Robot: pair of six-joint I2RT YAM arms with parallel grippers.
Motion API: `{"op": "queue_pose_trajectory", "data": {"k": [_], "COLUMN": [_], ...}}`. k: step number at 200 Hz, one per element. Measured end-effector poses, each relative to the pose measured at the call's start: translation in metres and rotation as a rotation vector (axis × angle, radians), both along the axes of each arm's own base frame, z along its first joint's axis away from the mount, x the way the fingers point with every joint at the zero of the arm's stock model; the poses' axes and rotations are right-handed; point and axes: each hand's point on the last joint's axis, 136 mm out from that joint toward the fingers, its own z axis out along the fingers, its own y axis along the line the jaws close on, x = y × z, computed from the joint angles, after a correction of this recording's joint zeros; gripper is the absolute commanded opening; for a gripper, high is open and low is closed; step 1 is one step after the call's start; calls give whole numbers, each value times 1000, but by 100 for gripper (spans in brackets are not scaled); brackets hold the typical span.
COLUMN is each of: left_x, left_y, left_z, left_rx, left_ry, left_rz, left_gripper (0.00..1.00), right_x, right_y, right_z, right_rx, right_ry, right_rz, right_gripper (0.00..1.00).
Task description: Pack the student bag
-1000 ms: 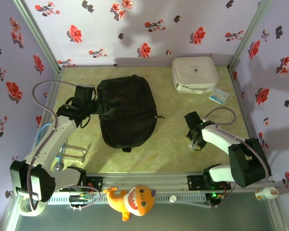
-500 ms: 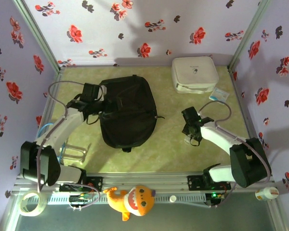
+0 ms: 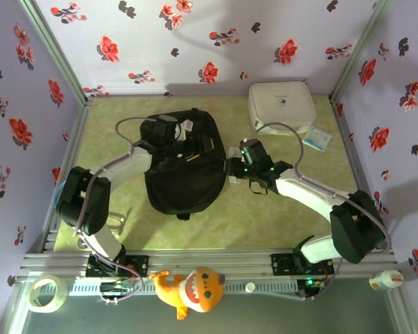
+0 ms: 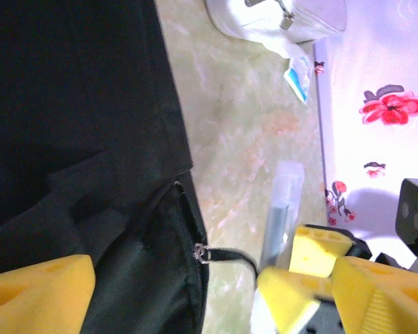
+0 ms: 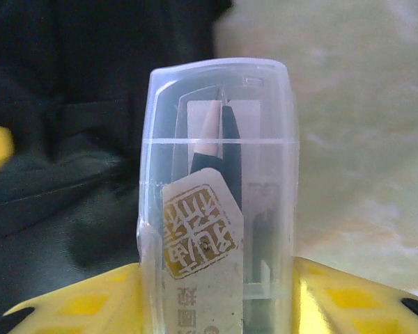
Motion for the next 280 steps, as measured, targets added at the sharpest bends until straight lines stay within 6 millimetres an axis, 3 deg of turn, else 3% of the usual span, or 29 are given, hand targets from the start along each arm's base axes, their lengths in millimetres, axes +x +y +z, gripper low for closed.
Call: {"op": "queue_pose_trajectory", "data": {"k": [54, 113, 145, 171, 188, 237, 280], "left_x": [-7, -8, -8, -5, -1, 18, 34], "left_y": [-33, -43, -42, -39, -31, 13, 34], "left_z": [5, 2, 1, 2, 6, 53, 90], "left_rx": [-35, -38, -35, -41, -50, -152, -326], "left_ry": [9, 40, 56, 56, 51, -20, -50], "left_rz": [-71, -83, -75, -70, -55, 41, 135], "left_gripper": [58, 27, 10, 9, 9, 9, 9], "right_x": [-4, -6, -6, -5, -7, 5, 12], "right_y": [35, 48, 49, 54, 52, 39, 59], "right_z": [19, 25, 22, 30, 36, 72, 102], "right_rx": [90, 128, 129, 173, 215, 457, 718], "right_ry": [-74, -98, -93, -108, -123, -145, -87], "right_rz": [150, 213, 216, 224, 220, 116, 98], "right_gripper": [49, 50, 63, 83, 89, 91, 87]}}
